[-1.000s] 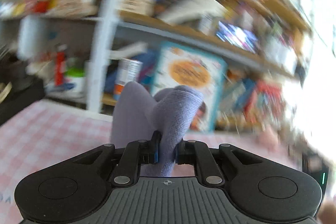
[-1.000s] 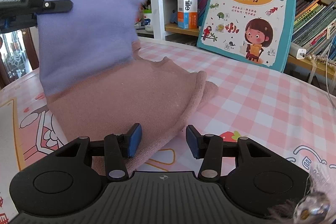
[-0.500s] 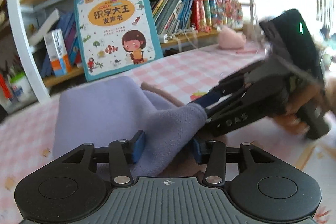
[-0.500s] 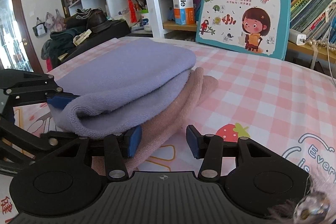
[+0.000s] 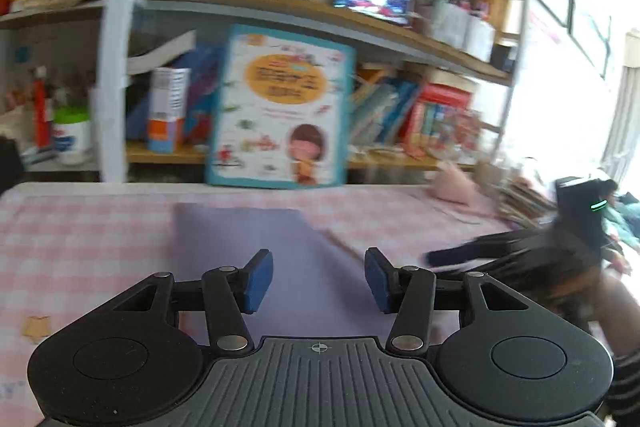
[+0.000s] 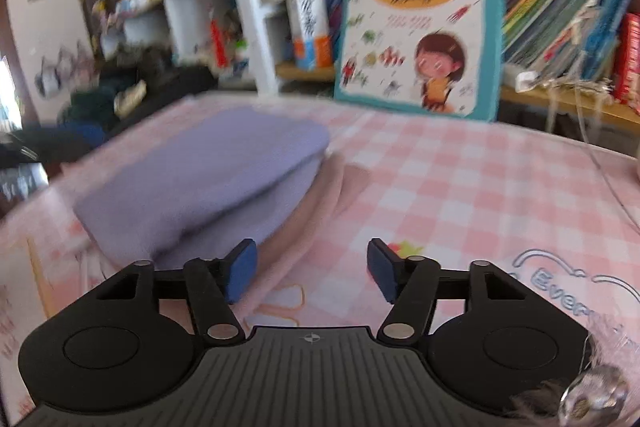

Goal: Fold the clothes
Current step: 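Release the left tool and press the folded stack flat with both tools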

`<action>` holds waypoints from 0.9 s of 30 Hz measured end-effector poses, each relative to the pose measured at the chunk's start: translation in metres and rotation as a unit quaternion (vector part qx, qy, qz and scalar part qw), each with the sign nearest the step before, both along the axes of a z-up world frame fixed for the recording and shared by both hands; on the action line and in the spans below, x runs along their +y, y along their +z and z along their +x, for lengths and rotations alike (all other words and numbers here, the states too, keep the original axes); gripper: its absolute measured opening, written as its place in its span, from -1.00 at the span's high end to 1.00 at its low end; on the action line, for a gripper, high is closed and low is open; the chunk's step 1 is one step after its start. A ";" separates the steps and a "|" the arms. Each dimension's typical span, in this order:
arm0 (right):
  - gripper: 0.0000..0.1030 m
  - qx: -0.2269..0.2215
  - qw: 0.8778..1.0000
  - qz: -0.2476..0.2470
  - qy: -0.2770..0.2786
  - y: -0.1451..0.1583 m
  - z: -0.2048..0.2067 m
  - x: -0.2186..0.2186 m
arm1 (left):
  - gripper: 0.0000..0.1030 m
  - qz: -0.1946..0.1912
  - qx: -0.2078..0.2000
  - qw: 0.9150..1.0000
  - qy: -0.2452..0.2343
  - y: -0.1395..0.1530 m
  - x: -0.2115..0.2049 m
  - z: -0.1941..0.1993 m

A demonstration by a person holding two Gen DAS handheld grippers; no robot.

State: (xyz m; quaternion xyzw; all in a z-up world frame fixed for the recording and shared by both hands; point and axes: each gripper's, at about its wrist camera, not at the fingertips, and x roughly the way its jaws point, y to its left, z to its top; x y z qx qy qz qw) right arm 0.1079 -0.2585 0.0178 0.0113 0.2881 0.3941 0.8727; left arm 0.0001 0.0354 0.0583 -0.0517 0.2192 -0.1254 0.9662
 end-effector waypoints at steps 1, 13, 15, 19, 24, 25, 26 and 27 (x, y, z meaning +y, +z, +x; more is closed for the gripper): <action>-0.25 0.011 1.000 0.027 0.003 0.004 0.001 -0.005 | 0.05 0.002 0.004 1.000 0.002 -0.004 0.003 0.003; -0.22 0.185 0.976 0.116 -0.010 -0.019 0.061 0.048 | 0.07 0.081 0.016 0.996 -0.022 -0.051 -0.015 -0.003; -0.09 0.177 0.978 0.109 -0.014 -0.016 0.066 0.058 | 0.07 0.081 0.014 0.996 -0.024 -0.052 -0.014 -0.003; 0.55 0.159 0.983 0.086 -0.028 -0.017 0.070 0.075 | 0.07 0.065 0.018 0.997 -0.027 -0.050 -0.010 -0.001; 0.66 -0.040 0.999 0.017 -0.015 0.015 0.003 0.083 | 0.05 0.053 0.027 0.998 -0.030 -0.047 -0.007 0.000; 0.67 -0.092 0.996 -0.001 -0.007 0.022 -0.015 0.085 | 0.04 0.052 0.028 0.998 -0.032 -0.047 -0.007 0.000; 0.66 -0.129 0.991 -0.019 -0.002 0.025 -0.028 0.086 | 0.03 0.052 0.029 0.998 -0.034 -0.047 -0.007 0.000; 0.66 -0.132 0.991 -0.036 -0.008 0.023 -0.029 0.087 | 0.03 0.051 0.029 0.998 -0.036 -0.046 -0.008 0.001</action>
